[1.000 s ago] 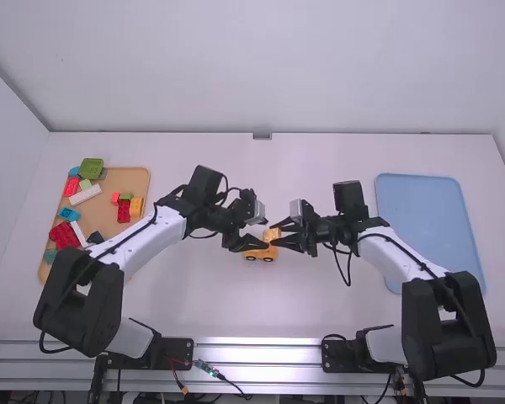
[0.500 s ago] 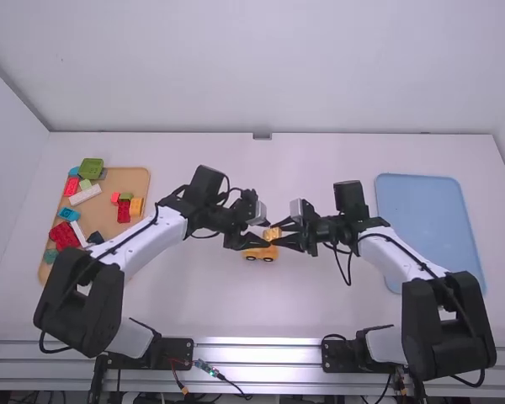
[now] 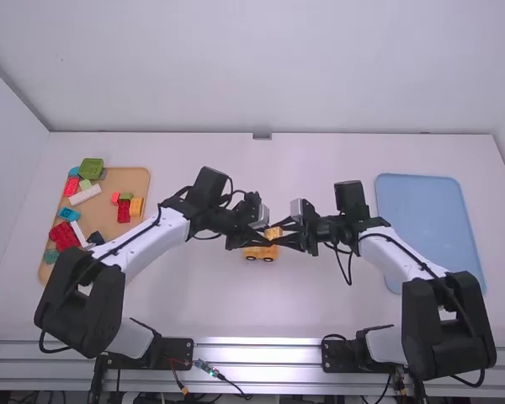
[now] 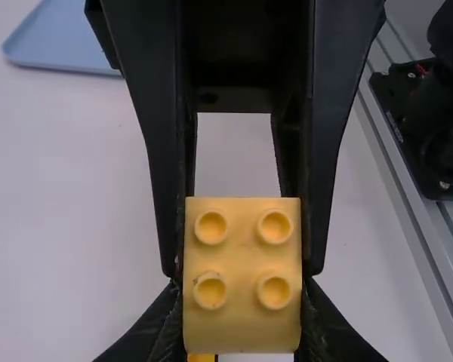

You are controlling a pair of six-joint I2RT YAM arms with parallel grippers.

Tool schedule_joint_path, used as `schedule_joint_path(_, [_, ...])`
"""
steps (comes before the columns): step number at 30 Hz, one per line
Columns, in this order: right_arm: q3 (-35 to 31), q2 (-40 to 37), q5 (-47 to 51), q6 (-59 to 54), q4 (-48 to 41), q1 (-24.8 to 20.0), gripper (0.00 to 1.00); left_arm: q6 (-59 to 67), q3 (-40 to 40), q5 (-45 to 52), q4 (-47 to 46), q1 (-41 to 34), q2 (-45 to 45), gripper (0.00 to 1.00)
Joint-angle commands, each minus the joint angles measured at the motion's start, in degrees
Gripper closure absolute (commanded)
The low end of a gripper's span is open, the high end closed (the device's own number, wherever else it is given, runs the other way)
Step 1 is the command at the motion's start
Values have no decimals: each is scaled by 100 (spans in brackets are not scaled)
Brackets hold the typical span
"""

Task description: Assemble lego blocks to make yellow taxi

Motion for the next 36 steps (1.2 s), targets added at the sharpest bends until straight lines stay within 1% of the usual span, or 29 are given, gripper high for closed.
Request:
schedule_joint_path(1, [76,-101,-142,-20,2,33,100,-22,-44,55,31,-52,70,76])
schedule_joint_path(3, [76,-101,-136,-22,4,33,100,-24,-44,31,81,-35,70,83])
schedule_joint_path(4, [76,-101,-125,-20,7,31,98,-28,-44,31,111,-15,70,86])
schedule_joint_path(5, [76,-101,-120,-22,7,28,90,-28,-44,31,133,-11,70,88])
schedule_joint_path(6, [76,-101,-125,-20,7,28,75,-24,-42,26,157,-22,70,92])
schedule_joint_path(7, [76,-101,-122,-22,7,28,70,-24,-44,26,173,-22,70,94])
schedule_joint_path(8, [74,-101,-120,-20,20,26,59,-31,-44,31,181,-7,70,98])
schedule_joint_path(9, [76,-101,-118,-17,44,15,42,-72,-44,28,197,-17,70,98])
schedule_joint_path(10, [76,-101,-127,-15,74,-28,19,-66,-44,26,201,-20,70,98])
schedule_joint_path(11, [74,-101,-125,-11,81,-44,8,-66,-44,26,199,-13,70,98])
schedule_joint_path(12, [76,-101,-118,24,98,-68,1,-68,-44,28,199,-7,70,98])
schedule_joint_path(16, [76,-101,238,1023,310,-321,1,-267,-42,-175,256,-55,68,98])
schedule_joint_path(17, [76,-105,372,1250,310,-400,1,-433,-42,-348,310,-52,68,98])
schedule_joint_path(18, [76,-146,555,1462,223,-544,1,-791,-42,-732,450,-52,70,98])
schedule_joint_path(21, [74,-343,872,1486,-114,-732,1,-1213,-42,-1270,651,-138,70,98])
schedule_joint_path(23, [74,-664,1316,1502,-498,-887,1,-1384,-42,-1681,732,-304,70,98])
schedule_joint_path(26, [74,-1191,2417,2223,-745,-1047,1,-1370,-42,-2155,754,-614,70,98])
schedule_joint_path(27, [66,-1425,3038,2653,-817,-1069,1,-1401,-42,-2409,798,-793,70,98])
schedule_joint_path(29, [48,-1749,3877,3217,-940,-1071,1,-1401,-42,-2693,857,-1012,70,98])
schedule_joint_path(31, [-2,-2234,4815,3779,-1196,-1038,1,-1403,-42,-2979,885,-1292,70,98])
schedule_joint_path(33, [-39,-2435,5069,3952,-1266,-1021,1,-1397,-42,-2962,907,-1377,70,98])
schedule_joint_path(36, [-243,-3104,5698,4822,-1283,-1062,1,-1676,-42,-2953,1217,-1447,210,98])
